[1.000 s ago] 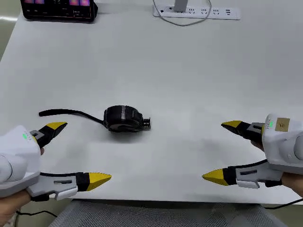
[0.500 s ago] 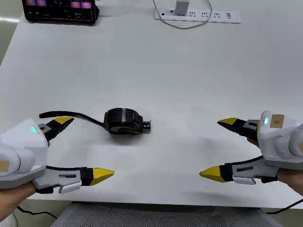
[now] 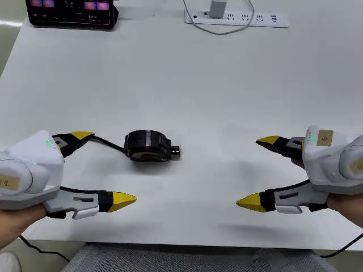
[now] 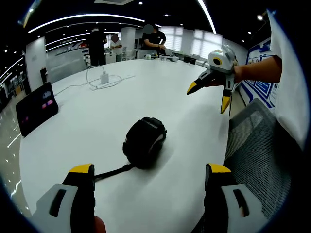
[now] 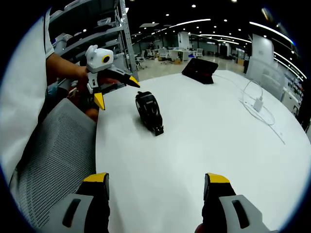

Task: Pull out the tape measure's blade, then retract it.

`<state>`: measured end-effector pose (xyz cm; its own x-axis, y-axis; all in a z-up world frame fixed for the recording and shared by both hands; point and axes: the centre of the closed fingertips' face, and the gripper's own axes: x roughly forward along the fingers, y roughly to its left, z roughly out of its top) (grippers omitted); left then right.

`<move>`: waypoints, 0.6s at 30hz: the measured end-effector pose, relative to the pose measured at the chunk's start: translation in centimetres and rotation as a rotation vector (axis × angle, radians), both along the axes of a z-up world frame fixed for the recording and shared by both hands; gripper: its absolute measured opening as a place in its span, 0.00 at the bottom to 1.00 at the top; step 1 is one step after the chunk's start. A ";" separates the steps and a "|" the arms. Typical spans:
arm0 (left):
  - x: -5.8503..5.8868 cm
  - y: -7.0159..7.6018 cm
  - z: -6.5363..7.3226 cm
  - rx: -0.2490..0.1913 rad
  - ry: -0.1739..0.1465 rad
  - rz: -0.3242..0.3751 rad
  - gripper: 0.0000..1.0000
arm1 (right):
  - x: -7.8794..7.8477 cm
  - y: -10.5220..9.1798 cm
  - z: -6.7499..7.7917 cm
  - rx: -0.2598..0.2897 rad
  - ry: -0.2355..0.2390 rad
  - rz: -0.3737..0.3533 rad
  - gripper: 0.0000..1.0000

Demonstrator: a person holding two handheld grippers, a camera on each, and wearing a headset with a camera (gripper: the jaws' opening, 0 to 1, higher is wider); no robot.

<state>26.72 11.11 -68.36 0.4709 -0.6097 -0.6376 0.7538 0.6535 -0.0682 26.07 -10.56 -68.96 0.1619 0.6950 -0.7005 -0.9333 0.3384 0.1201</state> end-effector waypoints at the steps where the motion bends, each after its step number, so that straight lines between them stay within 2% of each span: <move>1: 0.0 -0.1 -0.1 0.002 0.003 -0.007 0.92 | 0.1 0.1 0.0 -0.002 -0.002 0.004 0.78; 7: 0.4 -0.3 -0.3 0.014 0.003 -0.038 0.89 | 0.5 0.5 -0.2 -0.003 -0.002 0.021 0.78; 18: 1.5 -0.4 -0.4 0.045 -0.020 -0.094 0.79 | 1.2 1.6 -0.4 -0.006 -0.007 0.065 0.78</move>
